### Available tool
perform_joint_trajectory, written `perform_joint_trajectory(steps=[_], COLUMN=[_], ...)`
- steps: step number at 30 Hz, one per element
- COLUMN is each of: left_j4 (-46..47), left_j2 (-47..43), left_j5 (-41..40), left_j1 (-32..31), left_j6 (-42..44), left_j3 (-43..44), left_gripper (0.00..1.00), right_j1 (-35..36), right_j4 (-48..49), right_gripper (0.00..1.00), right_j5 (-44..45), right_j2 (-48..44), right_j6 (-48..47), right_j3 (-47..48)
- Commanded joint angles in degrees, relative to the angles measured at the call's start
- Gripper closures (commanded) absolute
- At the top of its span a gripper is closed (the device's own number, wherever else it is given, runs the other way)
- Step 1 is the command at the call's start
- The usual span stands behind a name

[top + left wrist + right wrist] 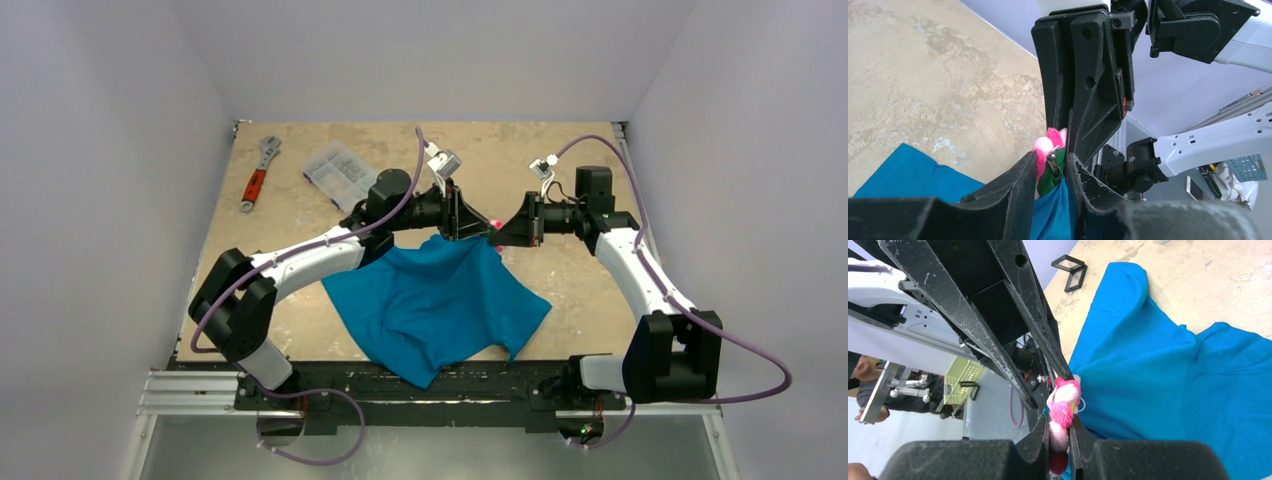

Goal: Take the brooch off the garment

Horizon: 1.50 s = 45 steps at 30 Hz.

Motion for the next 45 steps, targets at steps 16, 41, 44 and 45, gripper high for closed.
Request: perform_joint_trajectory(steps=[16,41,44,45], left_j4=[8.88,8.14,10.48,10.92], left_j2=[-2.77,0.55,-0.29,-6.41], left_j5=[8.16,3.92,6.31,7.11], left_j1=[2.48,0.94,1.51,1.9], left_j6=[-2.56,-6.08,-6.32,-6.54], left_j3=[-3.44,-1.17,-2.45,-3.12], left_gripper=[0.65,0.79,0.68,0.66], right_j1=[0.38,0.45,0.4,0.47], right_j4=[0.77,1.28,1.58,1.57], right_gripper=[1.0,1.0,1.0,1.0], right_j5=[-4.12,-4.44,-4.62,-4.64], right_j2=[-1.33,-2.64,-1.94,-1.8], right_j6=[-1.97,-1.45,-1.4,-1.5], right_j3=[2.26,1.73,1.88,2.04])
